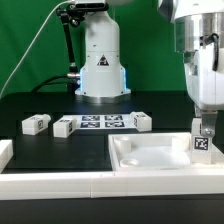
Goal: Assemble one leg
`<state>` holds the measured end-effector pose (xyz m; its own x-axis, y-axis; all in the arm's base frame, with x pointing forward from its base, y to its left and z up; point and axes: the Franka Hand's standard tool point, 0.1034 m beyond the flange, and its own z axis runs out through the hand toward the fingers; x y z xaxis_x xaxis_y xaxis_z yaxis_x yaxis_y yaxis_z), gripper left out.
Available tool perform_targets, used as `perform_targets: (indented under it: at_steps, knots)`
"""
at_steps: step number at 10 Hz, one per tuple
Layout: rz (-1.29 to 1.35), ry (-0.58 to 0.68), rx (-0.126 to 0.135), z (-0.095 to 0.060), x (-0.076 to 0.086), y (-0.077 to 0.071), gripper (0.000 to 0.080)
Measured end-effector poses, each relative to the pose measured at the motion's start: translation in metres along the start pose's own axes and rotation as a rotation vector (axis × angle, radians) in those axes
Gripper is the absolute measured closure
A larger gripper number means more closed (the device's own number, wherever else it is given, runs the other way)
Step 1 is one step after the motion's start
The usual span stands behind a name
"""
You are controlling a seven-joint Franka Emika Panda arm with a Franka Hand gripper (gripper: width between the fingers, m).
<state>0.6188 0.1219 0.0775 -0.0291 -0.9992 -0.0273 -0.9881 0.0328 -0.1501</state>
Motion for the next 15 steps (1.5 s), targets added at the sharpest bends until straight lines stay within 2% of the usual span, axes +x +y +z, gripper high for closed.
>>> perform_targets:
  at_steps: [9,10,13,14,15]
  knots:
    - [-1.066,0.042,0.017,0.000,-0.009,-0.002,0.0151]
    - [-1.199,0.055,0.022,0.001,-0.006,-0.001,0.0151]
    - [-1.406,0.063,0.006,0.003,0.004,0.000,0.0151]
    - [-1.386,0.063,0.007,0.004,0.004,0.000,0.0151]
    - [-1.385,0.063,0.007,0.004,0.005,0.000,0.0255]
